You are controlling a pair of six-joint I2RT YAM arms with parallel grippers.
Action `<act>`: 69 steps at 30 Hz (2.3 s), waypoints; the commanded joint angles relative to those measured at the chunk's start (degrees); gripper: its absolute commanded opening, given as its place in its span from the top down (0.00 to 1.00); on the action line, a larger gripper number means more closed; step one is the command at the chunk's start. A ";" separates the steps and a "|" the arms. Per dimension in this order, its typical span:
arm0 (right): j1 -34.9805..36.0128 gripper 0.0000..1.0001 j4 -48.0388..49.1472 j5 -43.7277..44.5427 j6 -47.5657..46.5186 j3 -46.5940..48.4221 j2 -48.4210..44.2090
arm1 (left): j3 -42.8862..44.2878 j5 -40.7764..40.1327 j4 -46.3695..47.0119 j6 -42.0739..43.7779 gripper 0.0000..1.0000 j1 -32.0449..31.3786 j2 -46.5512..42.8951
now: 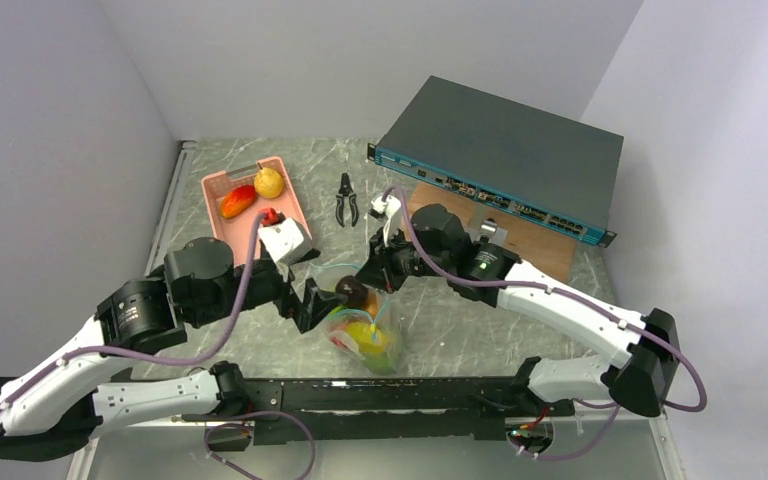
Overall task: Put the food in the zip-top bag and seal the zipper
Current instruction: Adjust the zipper food storage bag at the center of the board.
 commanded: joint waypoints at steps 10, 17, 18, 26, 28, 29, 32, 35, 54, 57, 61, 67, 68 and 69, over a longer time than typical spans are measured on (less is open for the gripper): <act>-2.51 1.00 0.20 -9.48 -3.98 0.09 2.52 | -5.32 3.85 2.18 33.68 0.33 15.06 7.64; -2.49 1.00 -1.28 -9.58 -4.02 -0.48 1.12 | -10.45 11.54 8.17 35.34 0.31 17.91 9.86; -2.46 1.00 -1.17 -9.58 -3.90 -0.59 0.90 | -11.19 13.84 8.41 35.45 0.30 18.33 10.19; -2.38 1.00 -1.56 -5.83 -1.81 -1.65 -0.70 | -15.79 13.54 13.01 31.70 0.85 21.86 12.70; -1.79 0.94 -2.54 -3.98 -1.42 -1.74 -1.81 | -15.82 10.35 13.01 30.40 1.00 22.07 13.41; -0.90 0.87 -3.25 -1.52 -1.07 -1.43 -2.47 | -16.06 9.76 13.14 30.38 1.00 22.04 13.64; 4.27 0.52 -6.06 9.42 -0.44 -0.32 -5.20 | -16.06 6.67 13.20 29.69 1.00 22.08 13.57; 9.78 0.30 -10.32 22.41 1.03 0.85 -7.74 | -16.81 5.49 14.33 29.00 1.00 22.14 11.80; 48.46 0.06 11.32 80.32 -13.20 -12.14 -2.25 | -17.43 5.39 14.85 27.82 1.00 22.53 8.69; 48.74 0.11 1.59 93.47 -4.91 -4.81 6.11 | -17.23 5.99 14.84 27.69 1.00 22.68 8.59; 46.78 0.29 2.95 92.30 -5.39 -4.21 7.19 | -17.65 5.17 15.04 27.81 1.00 22.61 8.27; 35.18 0.85 17.29 53.31 -11.87 -18.11 -10.12 | -17.45 4.69 15.01 27.22 1.00 23.91 7.99; 31.26 0.93 17.50 45.39 -10.89 -19.75 -13.76 | -17.50 3.85 15.12 27.04 1.00 24.44 7.75; 27.07 0.99 18.40 38.11 -10.29 -21.57 -16.47 | -17.38 2.94 15.27 26.81 1.00 25.05 7.41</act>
